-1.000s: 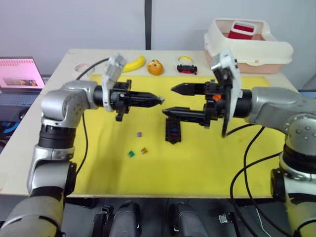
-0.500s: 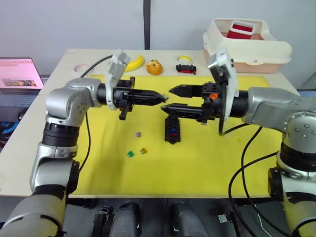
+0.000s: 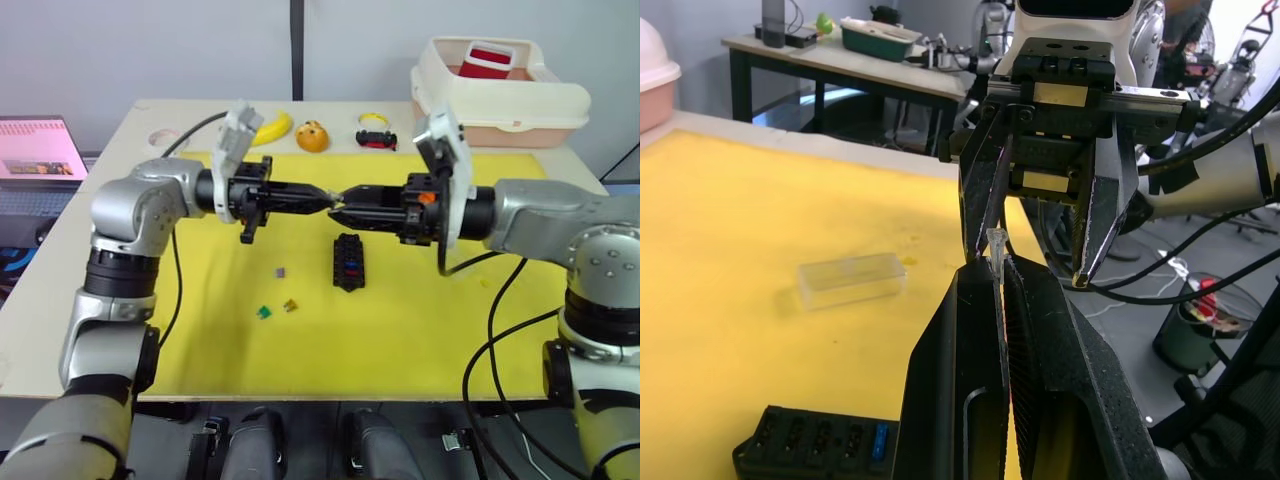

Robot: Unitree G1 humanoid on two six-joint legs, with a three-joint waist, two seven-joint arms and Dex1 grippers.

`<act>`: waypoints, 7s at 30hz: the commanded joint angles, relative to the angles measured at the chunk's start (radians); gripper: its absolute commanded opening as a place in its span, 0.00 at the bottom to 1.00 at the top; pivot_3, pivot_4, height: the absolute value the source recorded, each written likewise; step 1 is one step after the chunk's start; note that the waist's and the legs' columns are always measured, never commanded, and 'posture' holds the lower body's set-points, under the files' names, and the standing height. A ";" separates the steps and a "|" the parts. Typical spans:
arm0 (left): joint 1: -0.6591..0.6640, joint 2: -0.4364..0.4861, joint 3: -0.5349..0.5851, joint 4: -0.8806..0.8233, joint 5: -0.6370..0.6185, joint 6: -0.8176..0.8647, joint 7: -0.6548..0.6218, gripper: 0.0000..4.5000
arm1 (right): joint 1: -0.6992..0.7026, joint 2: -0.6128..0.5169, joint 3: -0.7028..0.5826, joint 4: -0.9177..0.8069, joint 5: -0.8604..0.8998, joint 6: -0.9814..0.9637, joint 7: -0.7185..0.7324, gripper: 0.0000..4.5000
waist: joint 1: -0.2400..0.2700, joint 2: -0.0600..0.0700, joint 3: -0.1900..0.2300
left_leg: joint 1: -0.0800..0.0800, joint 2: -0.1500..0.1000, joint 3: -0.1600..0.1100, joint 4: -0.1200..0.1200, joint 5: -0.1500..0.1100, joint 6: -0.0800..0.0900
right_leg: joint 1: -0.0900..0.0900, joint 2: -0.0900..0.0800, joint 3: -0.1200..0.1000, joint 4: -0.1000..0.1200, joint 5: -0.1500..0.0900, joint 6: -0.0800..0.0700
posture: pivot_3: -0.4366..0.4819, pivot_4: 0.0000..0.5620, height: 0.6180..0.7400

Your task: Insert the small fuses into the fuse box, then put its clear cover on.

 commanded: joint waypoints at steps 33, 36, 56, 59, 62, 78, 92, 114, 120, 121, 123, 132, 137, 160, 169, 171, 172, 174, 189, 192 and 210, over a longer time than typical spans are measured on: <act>0.000 0.029 -0.047 -0.030 0.031 -0.041 -0.007 0.21 | -0.019 -0.032 -0.003 -0.033 0.002 -0.025 0.035 0.00 | 0.000 0.000 0.000 | 0.000 0.000 0.000 0.000 0.000 0.000 | 0.000 0.000 0.000 0.000 0.000 0.000 | 0.48 0.27 0.99; -0.003 0.049 -0.060 -0.029 0.042 -0.057 -0.022 0.54 | -0.015 -0.064 0.020 -0.041 -0.043 -0.051 0.077 0.00 | -0.001 0.000 0.000 | 0.000 0.000 0.000 0.000 0.000 0.000 | 0.000 0.000 0.000 -0.001 0.000 0.000 | 0.48 0.27 0.99; 0.077 0.099 -0.225 0.139 0.360 -0.480 -0.074 0.99 | 0.032 -0.170 0.360 0.364 -0.744 -0.828 0.647 0.00 | -0.014 0.000 0.000 | 0.000 0.000 0.001 -0.001 0.000 0.000 | -0.001 0.001 0.000 -0.002 0.000 0.000 | 0.48 0.27 0.99; 0.084 0.089 -0.235 0.154 0.392 -0.503 -0.059 0.99 | 0.015 -0.121 0.365 0.444 -0.783 -0.888 0.689 0.00 | -0.015 0.000 0.000 | 0.000 0.000 0.001 -0.001 0.000 0.000 | -0.001 0.001 0.000 -0.002 0.000 0.000 | 0.48 0.27 0.99; 0.099 0.073 -0.238 0.142 0.406 -0.507 -0.044 0.99 | 0.012 -0.090 0.363 0.526 -0.808 -0.950 0.738 0.00 | -0.013 0.000 0.000 | 0.000 0.000 0.001 -0.001 0.000 0.000 | -0.001 0.001 0.000 -0.001 0.000 0.000 | 0.48 0.27 0.99; 0.137 0.048 -0.240 0.103 0.429 -0.508 0.001 0.99 | 0.044 -0.017 0.363 0.648 -0.893 -1.064 0.805 0.00 | -0.014 0.000 0.000 | 0.000 0.000 0.001 -0.001 0.000 0.000 | -0.001 0.000 0.000 -0.001 0.000 0.000 | 0.48 0.27 0.99; 0.142 0.039 -0.243 0.093 0.442 -0.513 0.029 0.99 | 0.041 0.013 0.353 0.730 -0.931 -1.099 0.830 0.00 | -0.015 0.000 0.000 | 0.000 0.000 0.002 -0.001 0.000 -0.001 | 0.000 0.000 0.000 -0.001 0.000 0.000 | 0.48 0.27 0.99; 0.143 0.046 -0.241 0.085 0.440 -0.501 0.032 0.99 | 0.016 0.042 0.355 0.800 -0.970 -1.095 0.856 0.00 | -0.014 0.000 0.000 | 0.000 0.000 0.002 -0.001 0.001 -0.001 | 0.000 0.000 0.000 0.000 0.000 0.000 | 0.48 0.27 0.99; 0.143 0.043 -0.241 0.085 0.439 -0.500 0.034 0.99 | 0.008 0.051 0.370 0.839 -1.003 -1.097 0.853 0.00 | -0.014 0.000 0.000 | 0.001 0.000 0.002 -0.001 0.001 -0.001 | 0.000 0.000 0.000 0.000 0.000 0.000 | 0.48 0.27 0.99; 0.142 0.042 -0.241 0.085 0.439 -0.499 0.035 0.99 | 0.006 0.051 0.371 0.844 -1.006 -1.097 0.852 0.00 | -0.014 0.000 0.000 | 0.001 0.000 0.002 -0.001 0.001 -0.001 | 0.000 0.000 0.000 0.000 0.000 0.000 | 0.48 0.27 0.99; 0.141 0.042 -0.241 0.085 0.438 -0.498 0.035 0.99 | 0.004 0.053 0.370 0.848 -1.010 -1.094 0.853 0.00 | -0.014 0.000 0.000 | 0.001 0.000 0.002 -0.001 0.001 -0.001 | 0.000 0.000 0.000 0.000 0.000 0.000 | 0.48 0.27 0.99; 0.138 0.037 -0.245 0.089 0.438 -0.498 0.037 0.99 | 0.001 0.051 0.373 0.834 -1.017 -1.077 0.863 0.00 | -0.014 0.000 0.000 | 0.001 0.000 0.002 -0.001 0.001 -0.001 | 0.000 0.000 0.000 0.000 0.000 0.000 | 0.48 0.27 0.99; 0.142 0.034 -0.246 0.087 0.437 -0.498 0.039 0.99 | 0.001 0.051 0.371 0.821 -1.015 -1.069 0.862 0.00 | -0.014 0.000 0.000 | 0.001 0.000 0.002 -0.001 0.001 -0.001 | 0.000 0.000 0.000 0.000 0.000 0.000 | 0.48 0.27 0.99; 0.154 0.031 -0.244 0.073 0.434 -0.489 0.050 1.00 | -0.040 0.078 0.311 0.732 -0.957 -0.988 0.831 0.40 | -0.015 0.001 0.000 | 0.001 0.000 0.002 -0.001 0.001 -0.002 | 0.000 0.001 0.000 0.000 0.000 0.001 | 0.48 0.27 0.99; 0.142 0.025 -0.243 0.089 0.439 -0.495 0.049 1.00 | 0.007 0.082 0.304 0.662 -0.924 -0.923 0.814 0.01 | -0.014 0.001 0.000 | 0.001 0.000 0.002 -0.001 0.001 -0.002 | 0.000 0.001 0.000 0.000 0.000 0.001 | 0.48 0.27 0.99; 0.140 0.025 -0.242 0.091 0.439 -0.495 0.048 1.00 | 0.021 0.085 0.303 0.663 -0.922 -0.922 0.803 0.01 | -0.014 0.001 0.000 | 0.001 0.000 0.002 -0.001 0.001 -0.002 | 0.000 0.000 0.000 0.000 0.000 0.001 | 0.48 0.27 0.99; 0.140 0.025 -0.242 0.091 0.438 -0.495 0.047 1.00 | 0.028 0.086 0.303 0.664 -0.922 -0.922 0.799 0.01 | -0.014 0.001 0.000 | 0.001 0.000 0.002 -0.001 0.001 -0.002 | 0.000 0.000 0.000 0.000 0.000 0.001 | 0.48 0.27 0.99; 0.141 0.027 -0.242 0.089 0.437 -0.494 0.044 1.00 | 0.042 0.085 0.306 0.669 -0.928 -0.929 0.794 0.01 | -0.014 0.001 0.000 | 0.001 0.000 0.002 -0.001 0.001 -0.002 | 0.000 0.001 0.000 0.000 0.000 0.001 | 0.48 0.27 0.99; 0.147 0.037 -0.243 0.079 0.438 -0.492 0.034 1.00 | 0.097 0.085 0.343 0.771 -0.974 -0.987 0.783 0.01 | -0.013 0.001 0.000 | 0.002 0.000 0.001 0.000 0.001 -0.002 | 0.002 0.001 0.000 0.000 0.000 0.001 | 0.48 0.27 0.99; 0.146 0.040 -0.240 0.075 0.433 -0.485 0.031 1.00 | 0.090 0.081 0.331 0.736 -0.956 -0.964 0.784 0.01 | -0.014 0.001 0.000 | 0.002 0.000 0.001 0.000 0.001 -0.002 | 0.002 0.001 0.000 0.000 0.000 0.001 | 0.48 0.27 0.99; 0.215 0.408 -0.122 0.031 0.303 -0.417 -0.218 1.00 | 0.488 -0.386 -0.162 0.125 -0.672 -0.619 0.817 0.07 | -0.012 0.001 0.000 | 0.001 0.000 0.001 -0.001 0.001 -0.001 | 0.000 0.000 0.000 0.000 0.000 0.000 | 0.48 0.27 0.99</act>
